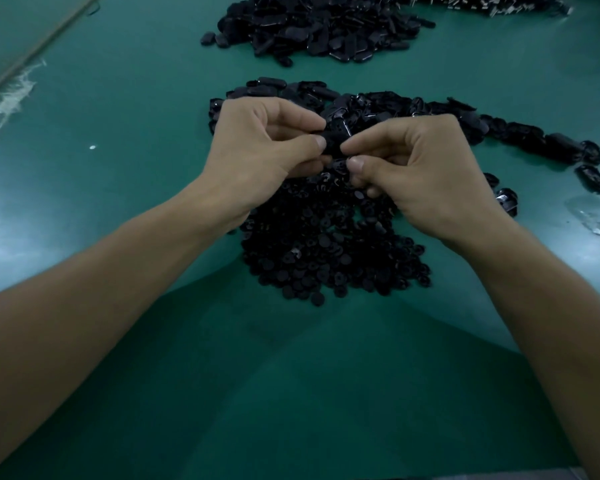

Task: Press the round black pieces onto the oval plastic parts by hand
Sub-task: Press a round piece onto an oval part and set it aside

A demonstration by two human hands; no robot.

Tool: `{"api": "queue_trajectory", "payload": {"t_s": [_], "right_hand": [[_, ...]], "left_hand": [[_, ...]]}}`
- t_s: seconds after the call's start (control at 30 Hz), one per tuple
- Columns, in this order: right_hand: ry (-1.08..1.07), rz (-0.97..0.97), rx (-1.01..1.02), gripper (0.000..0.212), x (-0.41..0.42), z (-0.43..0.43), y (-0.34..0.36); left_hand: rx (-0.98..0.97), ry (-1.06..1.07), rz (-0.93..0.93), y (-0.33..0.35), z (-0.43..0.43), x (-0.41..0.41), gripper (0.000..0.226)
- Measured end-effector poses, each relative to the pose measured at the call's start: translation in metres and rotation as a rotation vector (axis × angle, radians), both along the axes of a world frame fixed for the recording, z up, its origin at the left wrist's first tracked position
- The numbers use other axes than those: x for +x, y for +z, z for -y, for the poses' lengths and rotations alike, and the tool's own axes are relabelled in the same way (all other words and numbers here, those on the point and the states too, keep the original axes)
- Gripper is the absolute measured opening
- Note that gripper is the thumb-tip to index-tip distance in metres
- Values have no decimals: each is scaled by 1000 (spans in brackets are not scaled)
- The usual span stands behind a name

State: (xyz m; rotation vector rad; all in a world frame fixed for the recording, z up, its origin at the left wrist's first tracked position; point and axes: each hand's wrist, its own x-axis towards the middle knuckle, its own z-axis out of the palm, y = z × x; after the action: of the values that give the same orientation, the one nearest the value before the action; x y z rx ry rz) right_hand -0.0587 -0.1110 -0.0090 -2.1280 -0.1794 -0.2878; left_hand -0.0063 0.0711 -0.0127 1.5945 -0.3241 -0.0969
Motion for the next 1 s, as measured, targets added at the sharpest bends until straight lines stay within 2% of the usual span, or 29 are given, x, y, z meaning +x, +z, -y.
{"api": "queue_trajectory", "payload": {"t_s": [0.3, 0.4, 0.67, 1.0], "right_hand": [[-34, 131, -29, 10, -2, -3, 5], [-83, 135, 40, 10, -1, -3, 4], [-112, 120, 70, 11, 2, -3, 4], [-61, 127, 16, 28, -3, -4, 9]], "left_hand": [[3, -23, 7, -1, 1, -4, 13], [-1, -23, 6, 0, 2, -4, 14], [10, -57, 83, 6, 3, -8, 14], [73, -73, 172, 3, 2, -8, 16]]}}
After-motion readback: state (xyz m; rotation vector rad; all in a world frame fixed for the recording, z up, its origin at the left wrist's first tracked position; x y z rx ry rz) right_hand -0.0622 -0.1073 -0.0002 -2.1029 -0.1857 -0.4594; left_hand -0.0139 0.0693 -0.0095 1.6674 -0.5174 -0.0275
